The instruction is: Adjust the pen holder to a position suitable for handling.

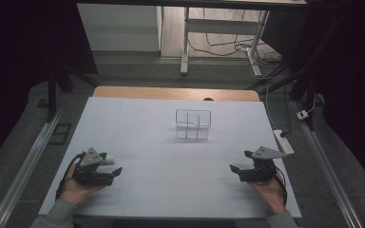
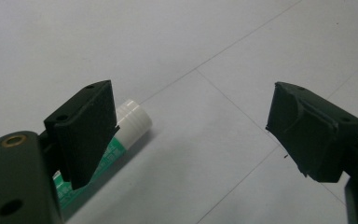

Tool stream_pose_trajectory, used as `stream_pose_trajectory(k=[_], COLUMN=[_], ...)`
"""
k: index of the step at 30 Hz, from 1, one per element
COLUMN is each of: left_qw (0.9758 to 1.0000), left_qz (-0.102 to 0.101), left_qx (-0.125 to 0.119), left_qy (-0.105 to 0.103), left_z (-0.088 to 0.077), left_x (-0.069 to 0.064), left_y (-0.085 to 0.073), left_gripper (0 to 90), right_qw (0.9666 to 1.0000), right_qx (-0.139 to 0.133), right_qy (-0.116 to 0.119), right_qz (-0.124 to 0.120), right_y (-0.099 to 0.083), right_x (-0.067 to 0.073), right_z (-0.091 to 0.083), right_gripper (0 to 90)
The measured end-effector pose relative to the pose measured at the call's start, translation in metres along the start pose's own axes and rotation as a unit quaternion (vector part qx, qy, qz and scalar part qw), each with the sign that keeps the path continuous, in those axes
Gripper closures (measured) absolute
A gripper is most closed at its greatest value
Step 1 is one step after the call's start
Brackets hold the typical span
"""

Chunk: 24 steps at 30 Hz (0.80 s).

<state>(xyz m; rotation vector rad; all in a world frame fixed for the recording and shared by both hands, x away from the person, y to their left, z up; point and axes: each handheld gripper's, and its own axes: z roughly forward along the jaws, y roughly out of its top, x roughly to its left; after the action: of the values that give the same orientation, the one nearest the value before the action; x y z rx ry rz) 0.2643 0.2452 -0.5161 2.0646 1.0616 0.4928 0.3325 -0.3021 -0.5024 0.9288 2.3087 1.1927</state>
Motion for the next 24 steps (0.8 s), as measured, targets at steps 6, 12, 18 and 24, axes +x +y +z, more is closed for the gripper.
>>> stream_pose_trajectory(k=[6,12,18,24], left_qw=[1.0,1.0,1.0,1.0], left_qz=[0.002,0.003,0.004,0.005], left_qx=[-0.004,-0.005,-0.003,-0.005], left_qy=[-0.001,-0.002,-0.001,0.0], left_z=[-0.0007,0.0,0.0006,0.0007], left_x=[0.0001,0.0003,0.0005,0.0004], left_y=[0.0001,0.0007,0.0006,0.0008], left_gripper=[15.8,15.8,15.9,16.0], right_qw=[1.0,0.9999,0.9999,0.9999], right_qx=[0.005,0.012,0.01,0.014], right_qy=[0.002,0.001,0.002,0.003], right_qz=[0.0,-0.003,0.002,-0.003], right_y=[-0.0006,-0.0008,-0.0015,-0.0009], right_x=[0.0013,0.0026,0.002,0.0031], right_z=[0.0015,0.0015,0.0021,0.0024], right_gripper=[15.8,16.2,16.6,17.4])
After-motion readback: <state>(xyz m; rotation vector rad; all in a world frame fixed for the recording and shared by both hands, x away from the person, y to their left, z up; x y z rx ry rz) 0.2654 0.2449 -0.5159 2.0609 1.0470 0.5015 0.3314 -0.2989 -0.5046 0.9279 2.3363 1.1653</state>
